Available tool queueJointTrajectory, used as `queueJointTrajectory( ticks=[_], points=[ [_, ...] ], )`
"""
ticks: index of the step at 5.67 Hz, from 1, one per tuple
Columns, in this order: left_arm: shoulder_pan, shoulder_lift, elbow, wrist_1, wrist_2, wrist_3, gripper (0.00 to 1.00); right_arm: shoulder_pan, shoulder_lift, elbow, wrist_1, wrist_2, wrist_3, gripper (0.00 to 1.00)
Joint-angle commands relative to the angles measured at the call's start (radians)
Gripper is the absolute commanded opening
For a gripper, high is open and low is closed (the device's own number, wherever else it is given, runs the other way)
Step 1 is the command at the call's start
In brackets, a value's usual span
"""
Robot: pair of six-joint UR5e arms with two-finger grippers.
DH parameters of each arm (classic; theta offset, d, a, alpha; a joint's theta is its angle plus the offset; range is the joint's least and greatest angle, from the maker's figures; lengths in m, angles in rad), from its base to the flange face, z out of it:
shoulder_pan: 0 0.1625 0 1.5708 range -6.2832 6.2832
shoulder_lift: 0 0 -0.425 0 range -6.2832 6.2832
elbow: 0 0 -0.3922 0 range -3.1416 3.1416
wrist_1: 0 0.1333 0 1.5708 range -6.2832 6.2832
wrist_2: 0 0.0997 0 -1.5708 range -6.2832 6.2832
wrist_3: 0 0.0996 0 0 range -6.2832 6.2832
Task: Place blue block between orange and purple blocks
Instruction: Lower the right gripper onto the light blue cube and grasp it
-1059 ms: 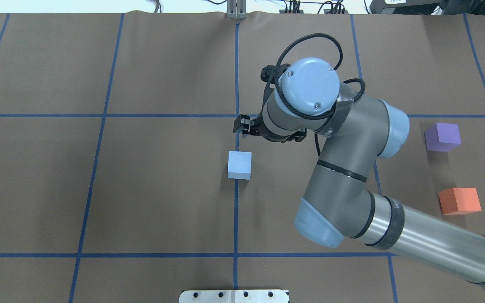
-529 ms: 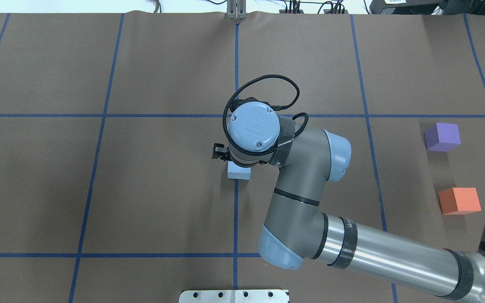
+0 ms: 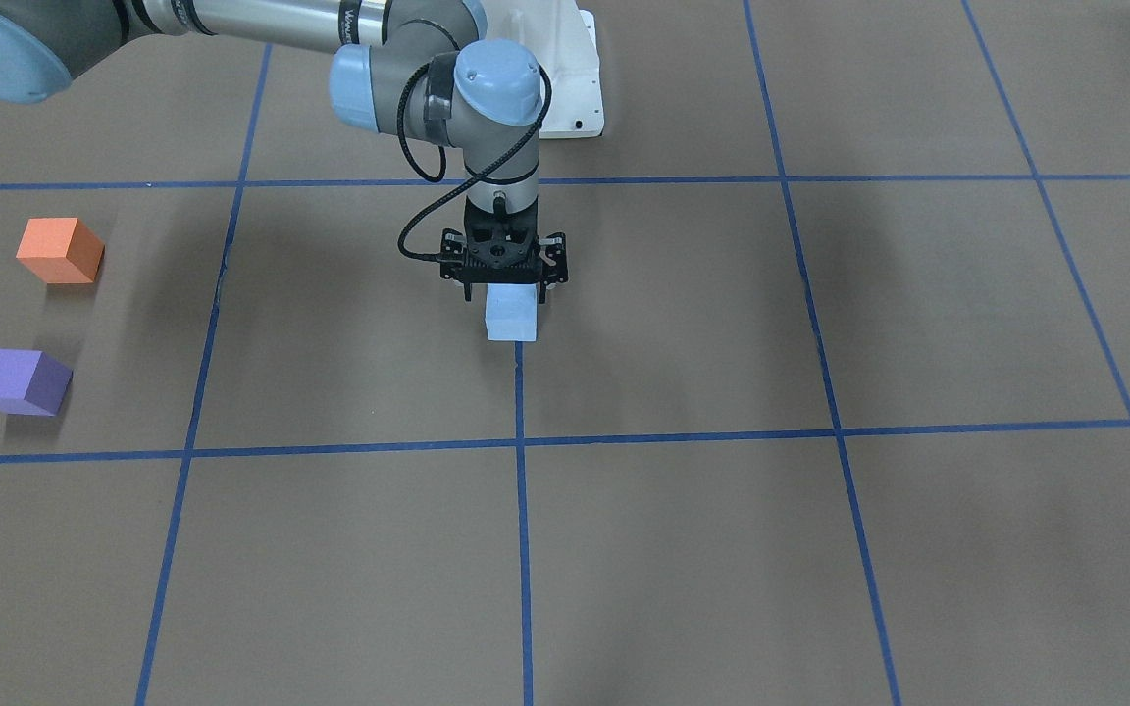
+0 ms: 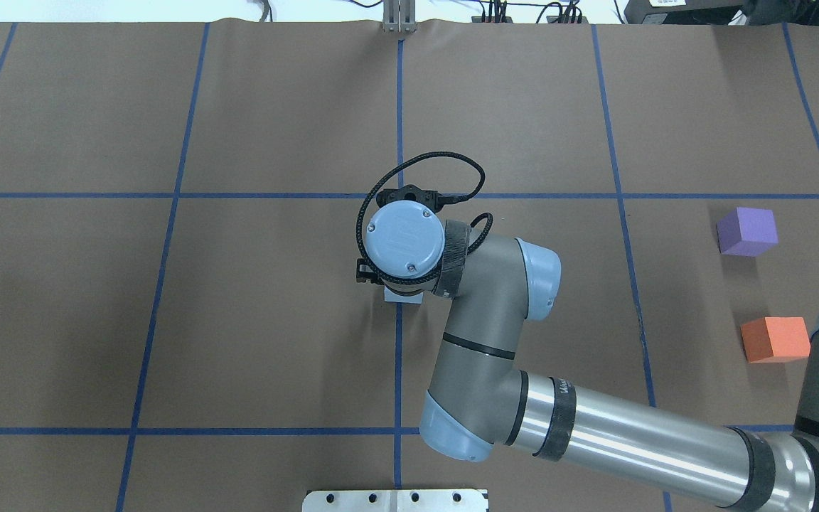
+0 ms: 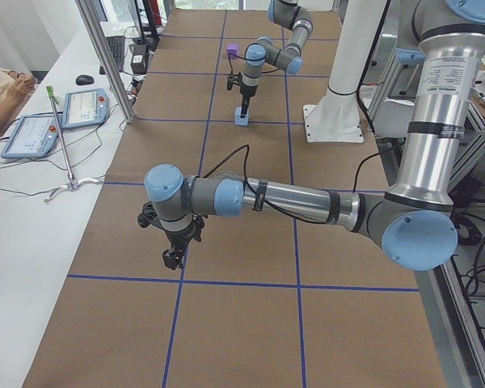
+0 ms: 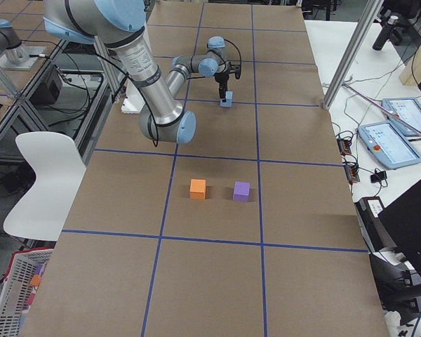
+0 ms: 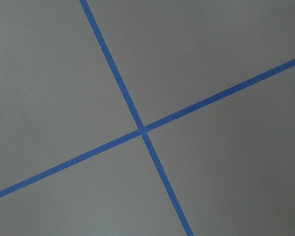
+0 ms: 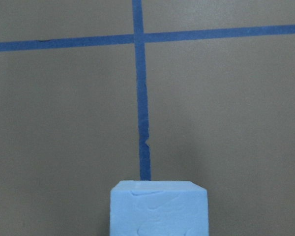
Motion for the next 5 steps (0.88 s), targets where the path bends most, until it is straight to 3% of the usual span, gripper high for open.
queueJointTrajectory(
  ticks=[1,2,3,4,5],
  points=[
    [0.001,0.007,0.005,-0.001,-0.001,0.002,1.0,-0.004,0.002,-0.046,0.06,-0.026,-0.004,0.45],
    [0.0,0.045,0.007,-0.01,-0.004,-0.006,1.0,-0.004,0.009,-0.037,0.061,-0.026,-0.004,0.03],
    [-0.035,0.077,0.005,-0.024,-0.04,-0.017,1.0,0.028,0.007,-0.018,0.06,-0.014,-0.007,0.0],
    [-0.054,0.082,-0.003,-0.026,-0.058,-0.232,1.0,0.099,-0.006,0.015,0.055,0.046,-0.013,0.0],
    [-0.057,0.084,-0.003,-0.085,-0.056,-0.327,1.0,0.187,-0.048,0.082,0.051,0.134,-0.044,0.0]
  ],
)
